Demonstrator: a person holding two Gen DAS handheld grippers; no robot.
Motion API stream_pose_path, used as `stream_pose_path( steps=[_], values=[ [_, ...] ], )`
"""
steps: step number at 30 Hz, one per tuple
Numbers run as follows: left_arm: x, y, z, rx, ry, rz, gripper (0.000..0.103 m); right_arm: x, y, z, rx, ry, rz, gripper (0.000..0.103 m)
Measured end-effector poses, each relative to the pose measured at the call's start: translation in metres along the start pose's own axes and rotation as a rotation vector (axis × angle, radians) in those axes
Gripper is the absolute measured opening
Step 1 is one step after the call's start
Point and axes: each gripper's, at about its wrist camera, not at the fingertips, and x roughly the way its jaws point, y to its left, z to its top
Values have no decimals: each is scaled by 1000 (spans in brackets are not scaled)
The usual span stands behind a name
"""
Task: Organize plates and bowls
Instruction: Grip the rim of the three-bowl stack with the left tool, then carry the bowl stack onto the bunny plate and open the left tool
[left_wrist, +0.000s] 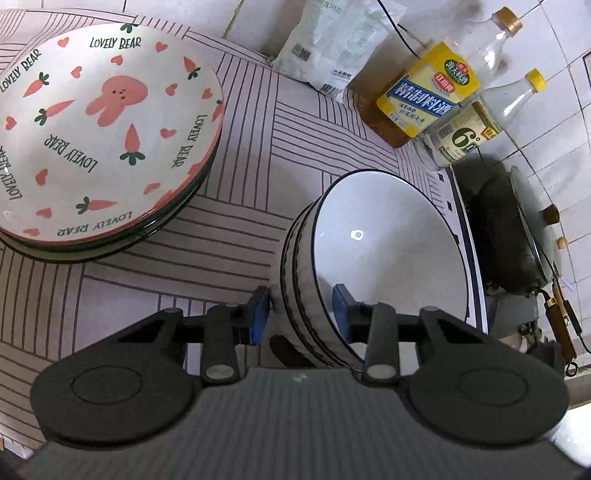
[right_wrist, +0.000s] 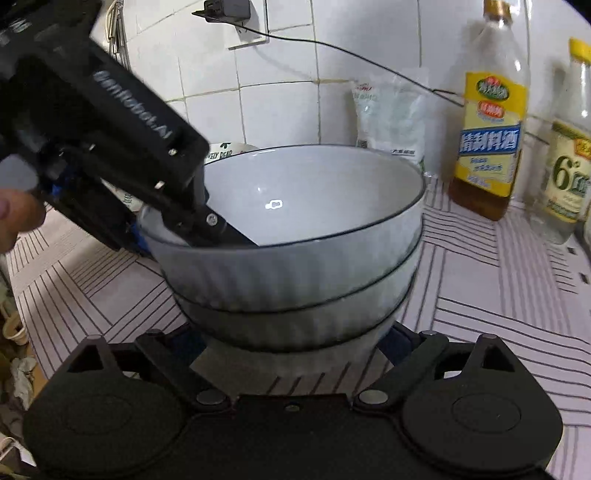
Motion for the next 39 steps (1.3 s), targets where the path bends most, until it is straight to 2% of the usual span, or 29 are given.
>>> stream_pose_path(
  steps=[5, 12, 19, 29, 32, 39],
  values=[
    [-2, 2, -2, 15, -7, -13, 34, 1, 6, -2, -19, 0, -15, 98],
    [-2, -12, -1, 120, 24, 40, 34, -5, 9, -4, -5, 5, -31, 98],
    [-16, -16, -6, 139, 20, 34, 34, -19, 14, -2, -42, -6, -25, 98],
    [-69, -23, 2, 131, -62, 35, 34, -42, 31, 34, -91, -85, -3, 98],
    [-83, -22, 7, 133, -104, 51, 34, -40, 35, 47, -104, -113, 9, 98],
    [-115, -6, 30, 79, -147, 93, 34, -26, 53, 84, -143, -149, 79, 98]
  ],
)
